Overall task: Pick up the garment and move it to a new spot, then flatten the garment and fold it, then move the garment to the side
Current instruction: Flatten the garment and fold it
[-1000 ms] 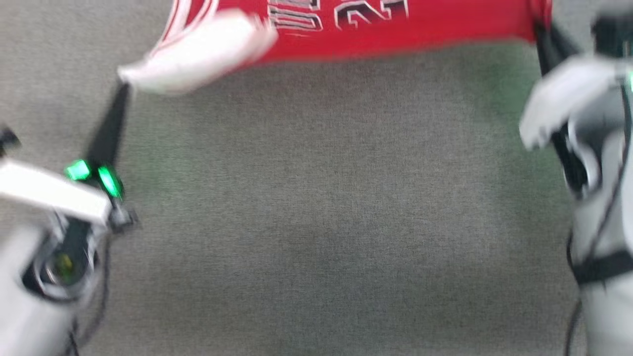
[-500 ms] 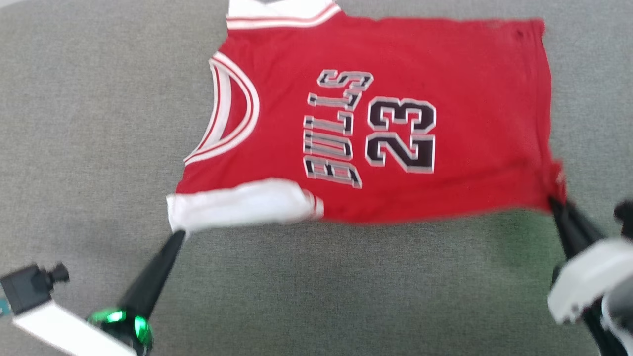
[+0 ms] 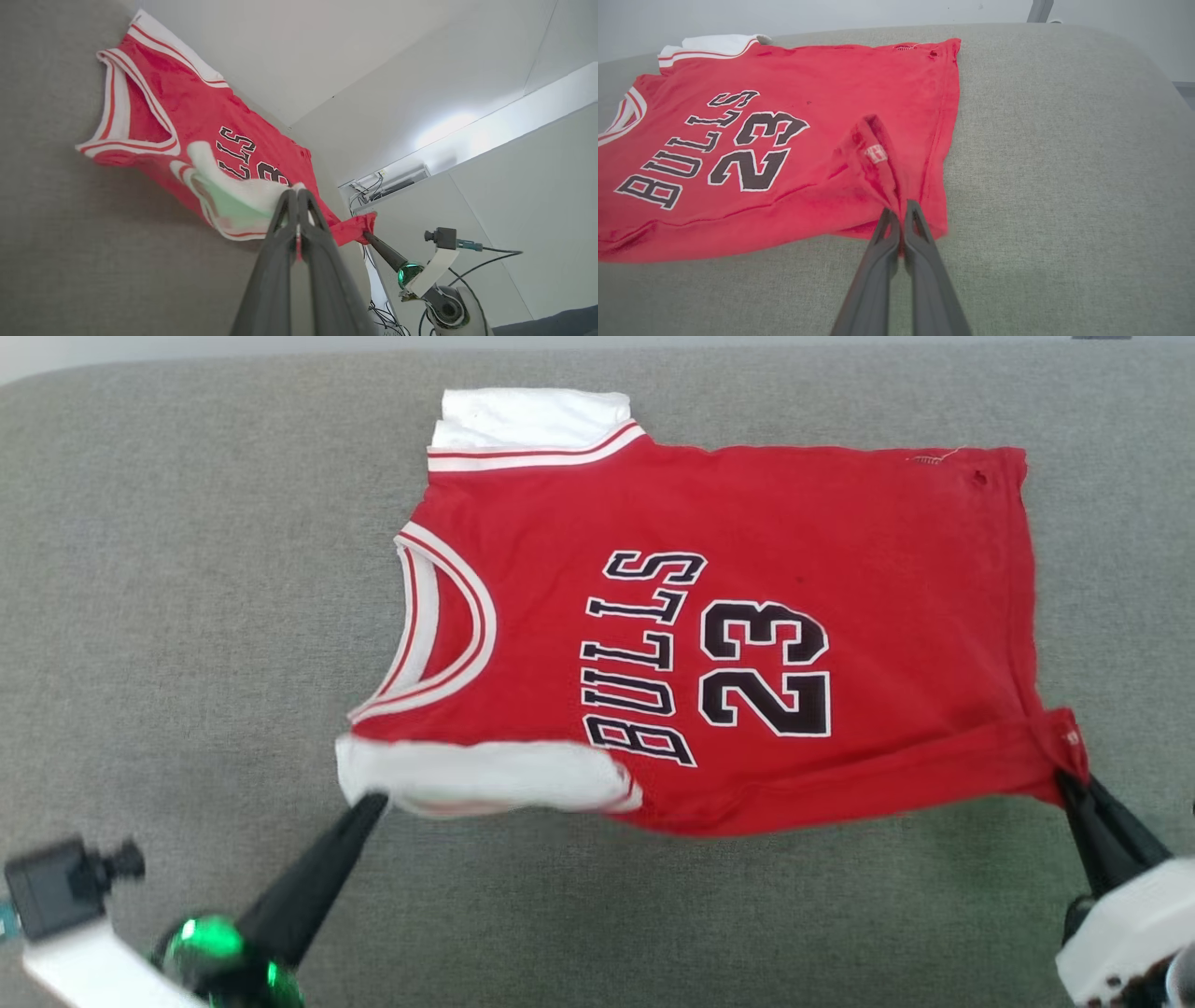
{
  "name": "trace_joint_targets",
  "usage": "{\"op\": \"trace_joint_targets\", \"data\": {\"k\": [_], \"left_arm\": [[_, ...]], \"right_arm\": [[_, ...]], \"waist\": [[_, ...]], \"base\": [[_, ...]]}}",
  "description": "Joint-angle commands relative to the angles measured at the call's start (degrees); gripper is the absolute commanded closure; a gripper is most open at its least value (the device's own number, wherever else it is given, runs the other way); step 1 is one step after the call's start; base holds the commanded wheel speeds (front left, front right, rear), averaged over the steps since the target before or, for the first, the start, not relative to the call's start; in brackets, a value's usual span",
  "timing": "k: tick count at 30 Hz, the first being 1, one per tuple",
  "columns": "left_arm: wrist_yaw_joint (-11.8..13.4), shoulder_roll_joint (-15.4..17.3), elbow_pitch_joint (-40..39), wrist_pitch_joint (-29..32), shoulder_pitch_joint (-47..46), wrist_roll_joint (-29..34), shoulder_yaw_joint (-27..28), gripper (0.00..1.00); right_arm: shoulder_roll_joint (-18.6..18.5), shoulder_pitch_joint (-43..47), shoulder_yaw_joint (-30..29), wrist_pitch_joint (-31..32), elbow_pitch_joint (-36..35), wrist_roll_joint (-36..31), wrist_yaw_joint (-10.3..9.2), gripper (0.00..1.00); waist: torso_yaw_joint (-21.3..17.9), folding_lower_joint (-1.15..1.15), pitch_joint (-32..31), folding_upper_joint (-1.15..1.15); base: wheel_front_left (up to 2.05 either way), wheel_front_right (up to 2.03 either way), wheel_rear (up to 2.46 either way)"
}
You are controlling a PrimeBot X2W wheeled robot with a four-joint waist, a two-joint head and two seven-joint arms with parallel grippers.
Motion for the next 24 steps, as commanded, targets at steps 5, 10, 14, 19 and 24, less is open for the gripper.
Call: {"op": "trace_joint_targets", "data": {"k": [5, 10, 14, 19, 24], "left_arm": [[0.1, -2.2, 0.9, 3.1, -9.4, -3.9, 0.6, 1.00], [0.1, -4.3, 6.1, 7.8, -18.4, -6.8, 3.6, 1.00], [0.1, -5.6, 11.2, 11.9, -24.3, -7.5, 5.7, 1.00], [0.1, -7.3, 19.1, 16.6, -29.9, -6.3, 6.6, 1.00], [0.1, -8.3, 26.4, 19.0, -33.3, -3.6, 6.2, 1.00]], "right_arm": [[-1.0, -5.1, 0.2, -0.7, 3.9, -1.4, -0.12, 1.00], [-0.2, -11.3, 2.1, -1.0, 7.9, -3.2, -0.09, 1.00], [0.5, -15.9, 3.8, -2.0, 10.6, -4.8, -0.09, 1.00], [1.3, -19.7, 4.8, -3.4, 13.3, -7.1, -0.09, 1.00], [2.0, -21.7, 5.5, -4.4, 15.8, -9.2, -0.09, 1.00]], "waist": [[-1.1, 0.00, 0.7, 0.00], [-2.5, 0.00, 3.6, 0.00], [-3.6, 0.00, 6.1, 0.00], [-4.3, 0.00, 8.7, 0.00], [-5.1, 0.00, 10.6, 0.00]], "base": [[0.00, 0.00, 0.00], [0.00, 0.00, 0.00], [0.00, 0.00, 0.00], [0.00, 0.00, 0.00], [0.00, 0.00, 0.00]]}}
